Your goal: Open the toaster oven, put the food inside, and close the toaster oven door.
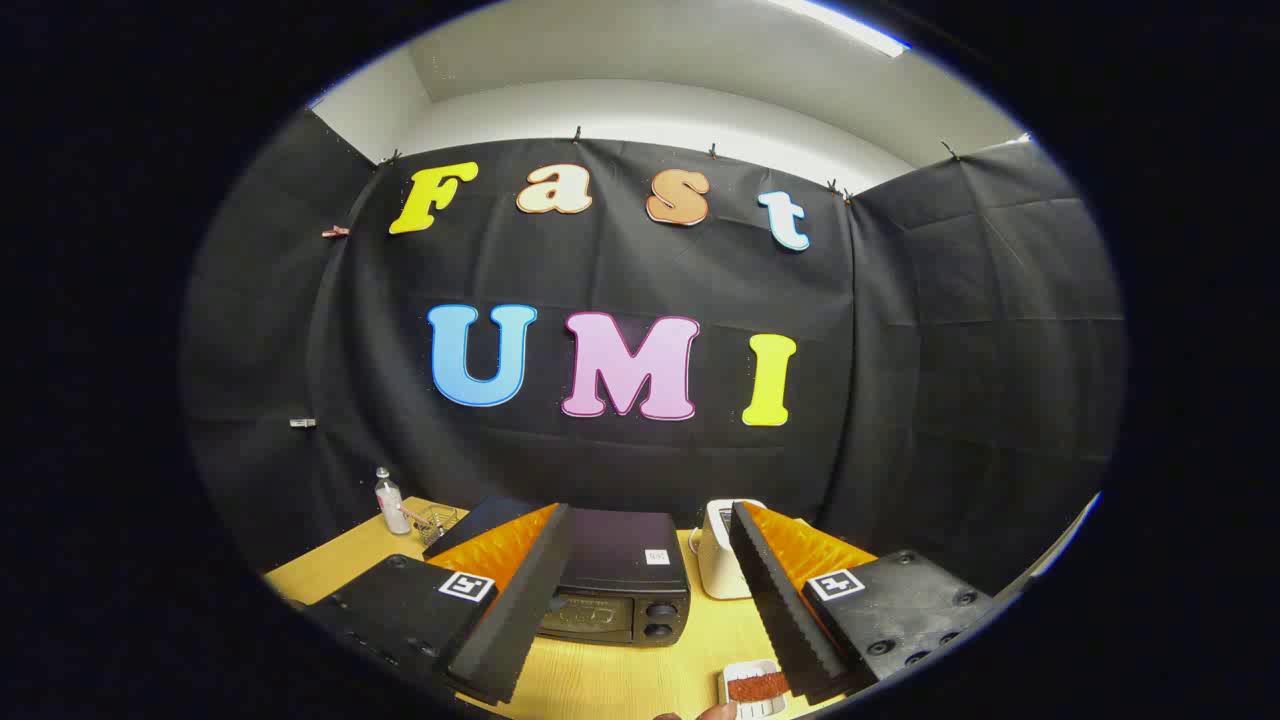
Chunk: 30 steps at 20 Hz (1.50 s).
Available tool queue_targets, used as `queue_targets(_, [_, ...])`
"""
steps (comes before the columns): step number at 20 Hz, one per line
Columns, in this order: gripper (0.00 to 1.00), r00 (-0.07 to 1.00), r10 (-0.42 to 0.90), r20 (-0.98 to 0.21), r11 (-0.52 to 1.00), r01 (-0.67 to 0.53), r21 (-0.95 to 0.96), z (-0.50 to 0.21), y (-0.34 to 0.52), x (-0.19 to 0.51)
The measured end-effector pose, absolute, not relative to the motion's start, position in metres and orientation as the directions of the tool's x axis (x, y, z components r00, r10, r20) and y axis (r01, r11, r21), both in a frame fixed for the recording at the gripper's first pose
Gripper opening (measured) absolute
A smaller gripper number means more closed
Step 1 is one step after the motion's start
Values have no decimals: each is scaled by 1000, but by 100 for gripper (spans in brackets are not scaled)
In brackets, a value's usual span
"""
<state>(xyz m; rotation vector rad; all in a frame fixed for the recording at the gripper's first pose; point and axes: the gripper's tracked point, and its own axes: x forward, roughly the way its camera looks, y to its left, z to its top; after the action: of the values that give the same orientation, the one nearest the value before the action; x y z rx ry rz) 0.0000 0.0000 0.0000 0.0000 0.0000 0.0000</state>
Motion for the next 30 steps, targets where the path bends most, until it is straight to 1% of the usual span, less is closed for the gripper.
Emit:
queue_targets(12, [97,1000,3,0,999,-3,-35,-4,4,4])
queue_targets(16, [97,1000,5,-4,1000,-5,-20,-7,9,7])
queue_targets(22, [97,1000,28,9,999,-28,-19,-17,48,26])
queue_targets(25, [97,999,37,1,999,-37,-10,-38,77,43])
queue_targets(30, [97,996,57,-68,998,-55,41,-95,119,65])
